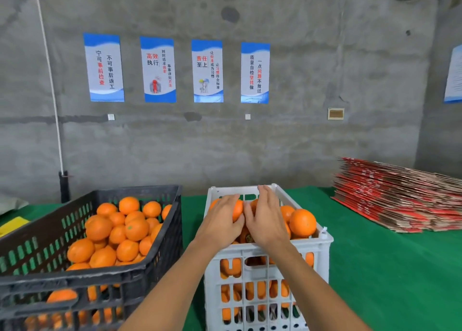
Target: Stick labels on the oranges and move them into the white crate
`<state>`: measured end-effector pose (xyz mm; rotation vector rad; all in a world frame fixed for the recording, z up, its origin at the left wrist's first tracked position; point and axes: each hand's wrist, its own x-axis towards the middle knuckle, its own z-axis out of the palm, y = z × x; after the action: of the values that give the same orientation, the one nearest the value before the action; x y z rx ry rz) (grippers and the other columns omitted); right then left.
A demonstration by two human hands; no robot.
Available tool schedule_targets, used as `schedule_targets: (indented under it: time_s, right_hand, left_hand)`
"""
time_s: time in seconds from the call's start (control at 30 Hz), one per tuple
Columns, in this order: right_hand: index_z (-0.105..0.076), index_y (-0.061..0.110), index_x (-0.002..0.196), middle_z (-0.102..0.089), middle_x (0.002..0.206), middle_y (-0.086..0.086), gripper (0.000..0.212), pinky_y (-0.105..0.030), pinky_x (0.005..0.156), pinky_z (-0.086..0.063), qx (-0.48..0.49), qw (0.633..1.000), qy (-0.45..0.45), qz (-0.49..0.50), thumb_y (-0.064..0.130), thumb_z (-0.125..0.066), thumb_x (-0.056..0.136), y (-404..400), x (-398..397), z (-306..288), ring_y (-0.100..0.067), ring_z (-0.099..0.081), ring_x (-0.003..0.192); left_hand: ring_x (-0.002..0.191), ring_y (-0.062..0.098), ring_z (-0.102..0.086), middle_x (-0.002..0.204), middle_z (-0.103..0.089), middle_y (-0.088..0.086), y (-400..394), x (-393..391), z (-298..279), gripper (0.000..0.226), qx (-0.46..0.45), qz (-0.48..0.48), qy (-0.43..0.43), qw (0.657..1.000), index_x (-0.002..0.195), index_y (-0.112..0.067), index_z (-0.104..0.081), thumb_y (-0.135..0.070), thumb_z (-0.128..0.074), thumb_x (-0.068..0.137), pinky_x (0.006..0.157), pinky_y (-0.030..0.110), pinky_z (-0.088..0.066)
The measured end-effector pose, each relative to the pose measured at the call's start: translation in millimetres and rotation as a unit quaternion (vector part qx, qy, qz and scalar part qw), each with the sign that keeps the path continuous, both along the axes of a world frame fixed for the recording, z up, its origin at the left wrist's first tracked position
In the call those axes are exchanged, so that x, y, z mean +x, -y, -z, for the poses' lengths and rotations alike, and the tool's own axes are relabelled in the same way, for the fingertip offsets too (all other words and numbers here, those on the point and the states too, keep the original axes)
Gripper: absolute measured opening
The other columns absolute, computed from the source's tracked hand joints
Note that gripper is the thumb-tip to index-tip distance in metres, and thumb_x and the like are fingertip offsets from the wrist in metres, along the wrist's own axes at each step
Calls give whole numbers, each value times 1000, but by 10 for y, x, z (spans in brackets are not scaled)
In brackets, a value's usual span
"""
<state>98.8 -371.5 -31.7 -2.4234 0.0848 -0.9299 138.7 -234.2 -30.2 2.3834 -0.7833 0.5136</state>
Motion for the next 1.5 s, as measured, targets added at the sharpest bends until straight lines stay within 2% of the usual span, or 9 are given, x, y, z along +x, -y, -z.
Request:
schedule_targets:
  time_s: [0.13, 0.27, 0.43, 0.73, 0.97, 1.03, 1.13, 1.33, 1.5]
  right_hand:
    - [-57, 14, 131, -57, 129, -3, 29, -36, 103, -43, -136, 988, 62, -38, 16, -42, 106, -135, -149, -21, -19, -52, 117]
    - [-47, 8, 146, -51, 145, -7, 40, -32, 114, -36, -156, 987, 24, -42, 14, -44, 107, -379, -323, 40, -20, -48, 133]
    - [-58, 4, 138, -61, 139, -11, 37, -40, 113, -42, -145, 971, 129, -138, 14, -53, 103, -831, -568, 260, -26, -57, 128]
    - [-60, 17, 140, -61, 140, -2, 37, -28, 105, -43, 55, 968, -28, -244, 23, -43, 107, -1764, -429, 194, -19, -54, 130]
    - [-76, 19, 86, -76, 90, -1, 23, -41, 79, -59, 89, 953, -116, -264, 20, -56, 96, -2048, -227, -174, -27, -69, 89]
    - [-69, 14, 96, -70, 100, -10, 12, -38, 74, -54, -56, 973, -130, -185, 15, -58, 92, -2211, -125, -255, -34, -67, 97]
    - [-64, 11, 118, -64, 119, -11, 28, -43, 80, -51, -219, 955, -162, -121, 4, -61, 91, -2428, 103, -315, -35, -59, 116]
    - [-59, 6, 133, -60, 135, -15, 40, -46, 91, -52, -192, 948, -208, -145, -3, -54, 95, -2445, 739, -284, -38, -59, 123]
    - [-60, 10, 133, -62, 133, -13, 36, -44, 84, -52, -163, 953, -212, -145, 4, -56, 98, -2468, 1048, -231, -37, -61, 121]
  left_hand:
    - [129, 18, -56, 140, -59, -5, -44, -112, -80, 34, -9, 26, -9, 1000, 136, -25, -59, -27, -57, 102, 106, 41, -51]
    - [154, 20, -30, 166, -33, 2, -218, -310, -99, 55, 100, 50, -4, 994, 159, -20, -38, -34, -51, 107, 122, 44, -34]
    - [151, 27, -32, 163, -39, 6, -843, -421, -200, 49, 270, -55, 84, 958, 154, -15, -47, -27, -43, 106, 126, 45, -21]
    - [143, 33, -44, 159, -43, 16, -1935, -265, -463, 50, 128, -169, -171, 962, 156, -11, -39, -33, -40, 112, 113, 39, -40]
    - [136, 31, -52, 160, -42, 12, -2409, 159, -393, 61, 171, -207, -242, 932, 158, -28, -39, -27, -63, 102, 106, 39, -48]
    - [132, 32, -55, 158, -44, 13, -2407, 323, -431, 63, 205, -217, -236, 925, 158, -28, -39, -24, -64, 101, 106, 43, -51]
    - [125, 33, -60, 150, -52, 14, -2325, 569, -446, 63, 274, -225, -211, 911, 157, -25, -39, -21, -63, 100, 102, 47, -54]
    - [100, 29, -60, 123, -66, 11, -2093, 1030, -295, 11, 390, -216, -220, 868, 110, -12, -58, -8, -57, 100, 86, 41, -51]
    - [130, 34, -58, 143, -57, 14, -2024, 1253, -392, 32, 316, -288, -236, 873, 138, -16, -55, -20, -52, 106, 100, 41, -48]
